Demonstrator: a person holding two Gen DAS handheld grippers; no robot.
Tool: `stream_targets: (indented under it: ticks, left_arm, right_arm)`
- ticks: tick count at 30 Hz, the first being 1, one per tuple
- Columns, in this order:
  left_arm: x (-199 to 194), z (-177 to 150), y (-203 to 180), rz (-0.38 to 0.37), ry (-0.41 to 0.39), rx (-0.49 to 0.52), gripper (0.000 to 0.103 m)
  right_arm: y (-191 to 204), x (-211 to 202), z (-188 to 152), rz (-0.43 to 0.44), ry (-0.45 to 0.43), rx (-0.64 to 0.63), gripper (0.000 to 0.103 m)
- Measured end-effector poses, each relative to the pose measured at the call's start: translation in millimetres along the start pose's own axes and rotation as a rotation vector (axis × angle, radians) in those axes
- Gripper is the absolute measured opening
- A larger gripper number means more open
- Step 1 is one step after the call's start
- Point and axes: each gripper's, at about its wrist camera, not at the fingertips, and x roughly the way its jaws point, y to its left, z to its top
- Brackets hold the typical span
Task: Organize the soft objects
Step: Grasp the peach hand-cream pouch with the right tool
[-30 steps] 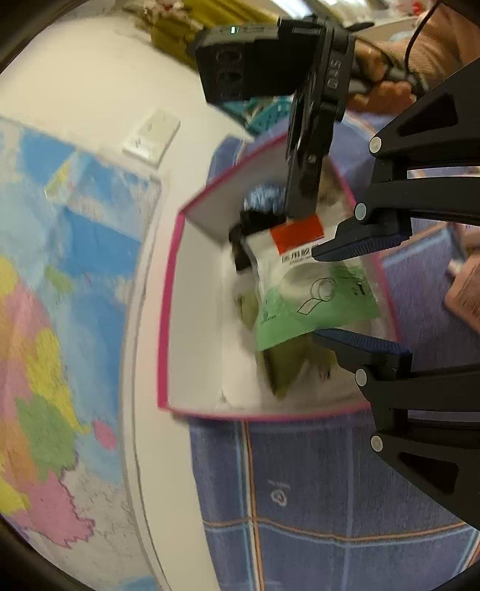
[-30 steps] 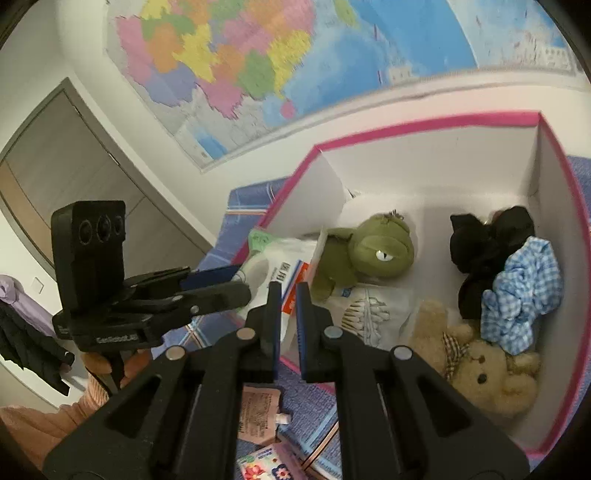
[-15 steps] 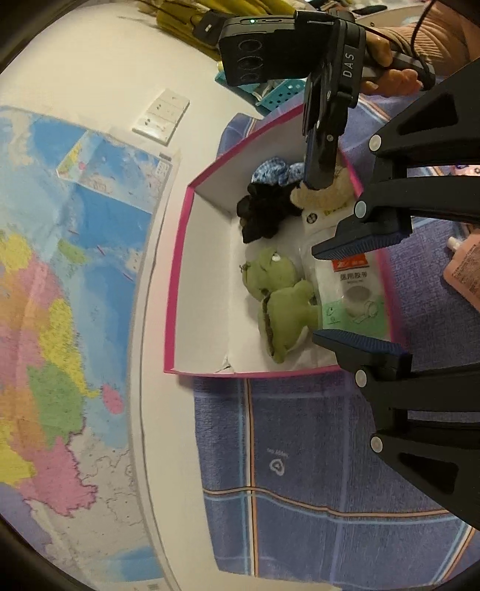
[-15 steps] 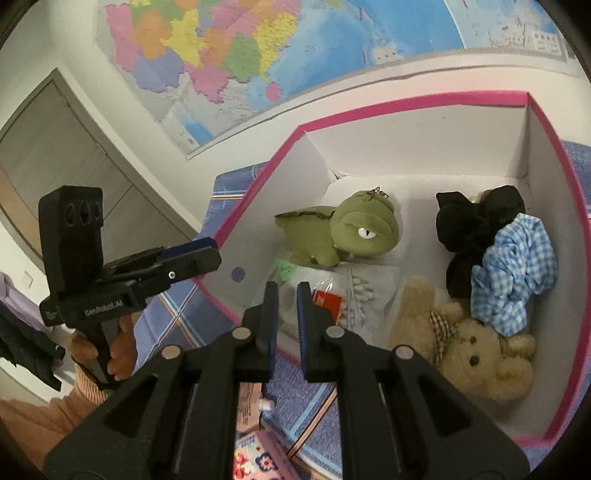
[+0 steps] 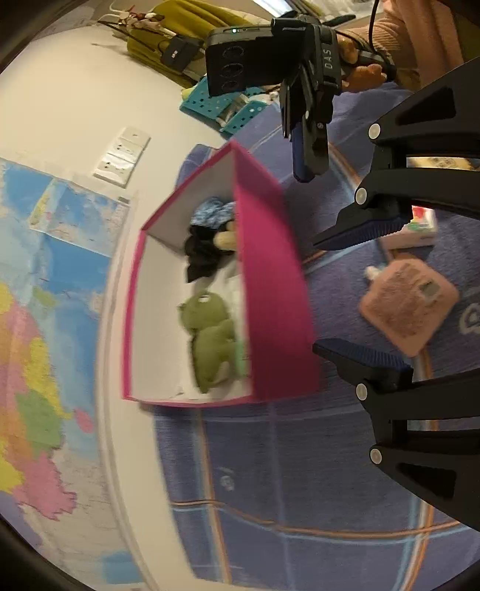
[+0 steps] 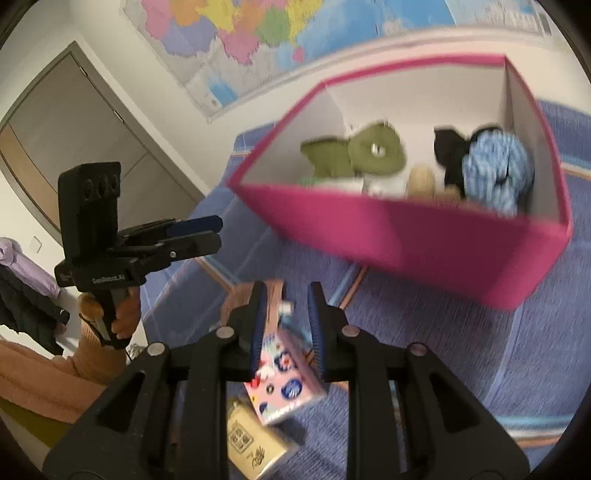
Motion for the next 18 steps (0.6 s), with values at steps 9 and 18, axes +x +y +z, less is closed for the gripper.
stream_targets:
  ticks: [9,18]
  left_arm:
    - [10.9,-48.3,16.7,-0.011,0.074,-0.148,0.051]
    - [12.9,-72.3,19.4,-0.013,0.113,-0.197,0.051]
  right_arm:
    - [0.7,57.0,-11.1,0.001,0.115,0.008,0.032]
    - [5.1,92.9,1.6,0.001,0.168,-0.011,0.032]
